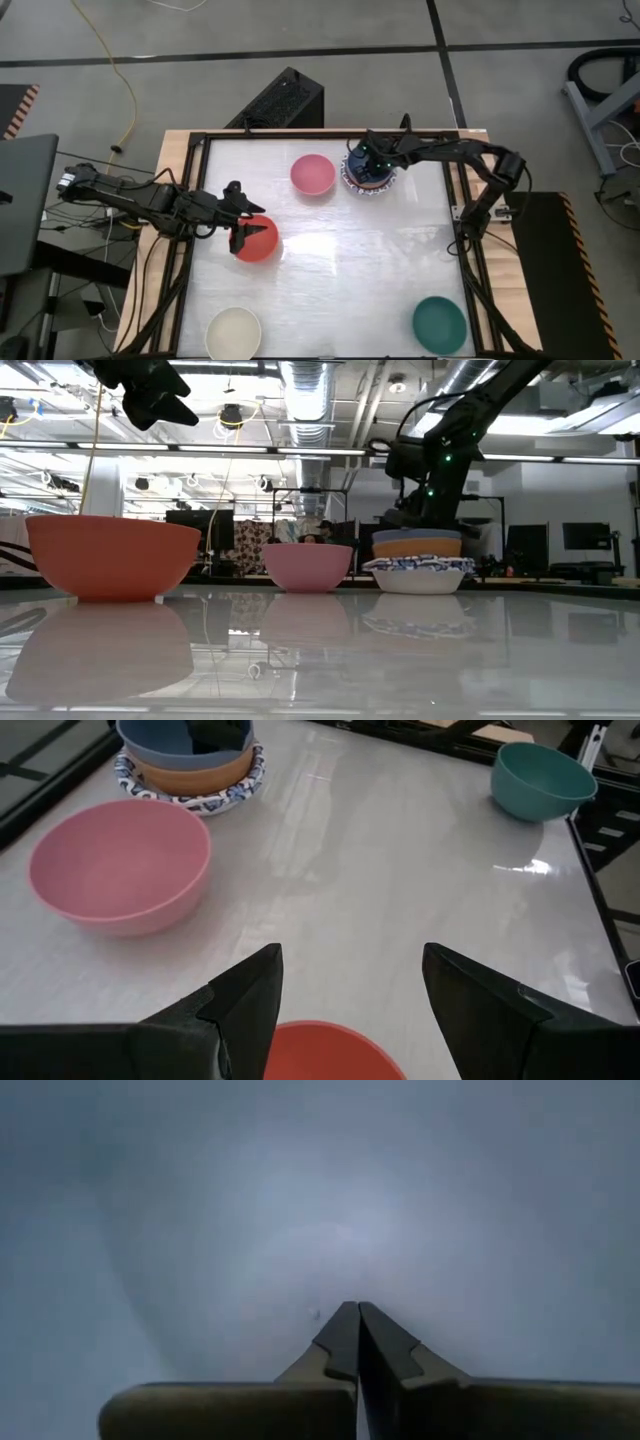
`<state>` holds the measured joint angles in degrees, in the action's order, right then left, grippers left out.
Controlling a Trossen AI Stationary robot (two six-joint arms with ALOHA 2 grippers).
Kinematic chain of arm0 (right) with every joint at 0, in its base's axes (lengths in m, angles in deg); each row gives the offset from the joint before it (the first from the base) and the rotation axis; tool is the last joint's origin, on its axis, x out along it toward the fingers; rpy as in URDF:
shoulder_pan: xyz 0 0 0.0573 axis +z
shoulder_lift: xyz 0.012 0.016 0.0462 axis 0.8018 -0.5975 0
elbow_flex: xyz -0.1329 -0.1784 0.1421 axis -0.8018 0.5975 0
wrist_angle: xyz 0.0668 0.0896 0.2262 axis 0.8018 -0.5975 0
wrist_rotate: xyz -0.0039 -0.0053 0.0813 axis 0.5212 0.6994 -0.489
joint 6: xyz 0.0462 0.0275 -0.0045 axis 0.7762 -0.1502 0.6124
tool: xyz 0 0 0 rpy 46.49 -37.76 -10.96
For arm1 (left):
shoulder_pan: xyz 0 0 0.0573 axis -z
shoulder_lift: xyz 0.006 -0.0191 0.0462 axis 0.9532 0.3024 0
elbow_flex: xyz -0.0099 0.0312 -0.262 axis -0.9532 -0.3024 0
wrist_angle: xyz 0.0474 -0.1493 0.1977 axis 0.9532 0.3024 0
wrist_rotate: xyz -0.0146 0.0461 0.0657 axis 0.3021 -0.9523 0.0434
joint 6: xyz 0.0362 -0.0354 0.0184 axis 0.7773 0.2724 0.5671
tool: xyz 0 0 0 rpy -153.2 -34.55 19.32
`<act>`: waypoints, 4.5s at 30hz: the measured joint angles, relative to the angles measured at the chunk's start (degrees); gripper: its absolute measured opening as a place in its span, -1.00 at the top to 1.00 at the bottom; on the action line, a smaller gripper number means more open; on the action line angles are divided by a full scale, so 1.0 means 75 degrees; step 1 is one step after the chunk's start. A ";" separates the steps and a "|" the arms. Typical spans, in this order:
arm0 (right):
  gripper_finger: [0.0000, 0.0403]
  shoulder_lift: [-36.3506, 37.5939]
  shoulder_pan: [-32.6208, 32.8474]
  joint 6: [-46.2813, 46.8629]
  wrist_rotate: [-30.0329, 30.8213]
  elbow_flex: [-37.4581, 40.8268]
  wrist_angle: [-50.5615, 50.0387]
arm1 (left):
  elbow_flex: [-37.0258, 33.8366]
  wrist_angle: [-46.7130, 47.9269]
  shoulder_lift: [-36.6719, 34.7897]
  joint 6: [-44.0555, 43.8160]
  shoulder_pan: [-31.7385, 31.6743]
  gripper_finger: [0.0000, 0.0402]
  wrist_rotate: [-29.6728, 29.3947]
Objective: Nest bowls inside each other
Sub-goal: Stack the blue bowl into the light orange bowl, then stack the green bowl into the blue bowl
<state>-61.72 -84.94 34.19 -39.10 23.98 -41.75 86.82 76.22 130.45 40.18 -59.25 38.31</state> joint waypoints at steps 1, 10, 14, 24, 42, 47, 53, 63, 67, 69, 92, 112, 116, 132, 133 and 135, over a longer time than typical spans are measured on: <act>0.88 0.0059 0.0000 0.0000 -0.0002 0.0007 -0.0003 | 0.0000 0.0000 0.0000 -0.0011 0.0000 -0.15 -0.0005; 0.76 0.0865 0.0000 0.0021 0.0009 0.0013 0.0011 | 0.0000 0.0006 0.0000 -0.0036 0.0000 -0.15 -0.0016; 0.69 0.1596 0.0000 -0.0251 0.0003 0.0013 -0.0221 | 0.0000 0.0006 0.0000 -0.0039 0.0000 -0.15 -0.0008; 0.68 0.4448 0.1671 0.0125 -0.1164 -0.0005 -0.2952 | 0.0000 0.0003 0.0000 -0.0012 0.0000 -0.15 0.0048; 0.58 0.4494 0.9890 0.7365 -0.0077 0.0007 -0.6207 | 0.0000 -0.0009 0.0006 -0.0035 0.0002 -0.15 0.0038; 0.42 0.4061 1.1219 0.8575 0.0541 0.0007 -0.6190 | 0.0000 -0.0135 0.0006 -0.0027 0.0000 -0.15 0.0035; 0.16 0.3438 1.2243 0.9438 0.0761 0.0007 -0.5953 | 0.0000 -0.0445 0.0058 -0.0041 0.0003 -0.15 0.0032; -0.11 0.2231 1.2986 0.9568 0.0761 0.0007 -0.5233 | 0.0000 -0.0519 0.0461 -0.0418 0.0003 -0.15 0.0029; -0.11 0.1810 1.3002 0.9511 0.0718 0.0007 -0.4928 | 0.0000 -0.0760 0.0802 -0.0422 0.0003 -0.15 0.0032; -0.11 0.1641 1.3002 0.9481 0.0717 0.0007 -0.4978 | 0.0000 -0.0849 0.0968 -0.0409 0.0003 -0.15 0.0035; -0.11 0.2231 1.3001 0.9190 0.0973 0.0007 -0.4964 | 0.0000 -0.1270 0.1411 -0.0083 0.0003 -0.15 0.0566; -0.11 0.1717 1.3001 0.8476 0.0460 0.0272 -0.4316 | 0.0000 -0.1215 0.1408 0.0203 0.0003 -0.15 0.0647; -0.11 0.1717 1.3001 0.8479 0.0407 0.0272 -0.4316 | 0.0000 -0.1201 0.1408 0.0204 0.0003 -0.15 0.0647; -0.03 0.1711 1.2296 0.8382 -0.0019 0.0960 -0.3365 | 0.0000 -0.1116 0.1408 0.0247 0.0003 -0.15 0.1032; 0.03 0.1711 1.2230 0.8298 -0.0096 0.0960 -0.3381 | 0.0000 -0.1113 0.1408 0.0247 0.0003 -0.15 0.1032; 0.20 0.1711 1.2111 0.8118 -0.0336 0.0960 -0.3378 | 0.0000 -0.1114 0.1408 0.0247 0.0003 -0.15 0.1029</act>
<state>-48.89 5.89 95.07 -41.62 31.18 -67.09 86.82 67.87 141.00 42.03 -59.23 46.02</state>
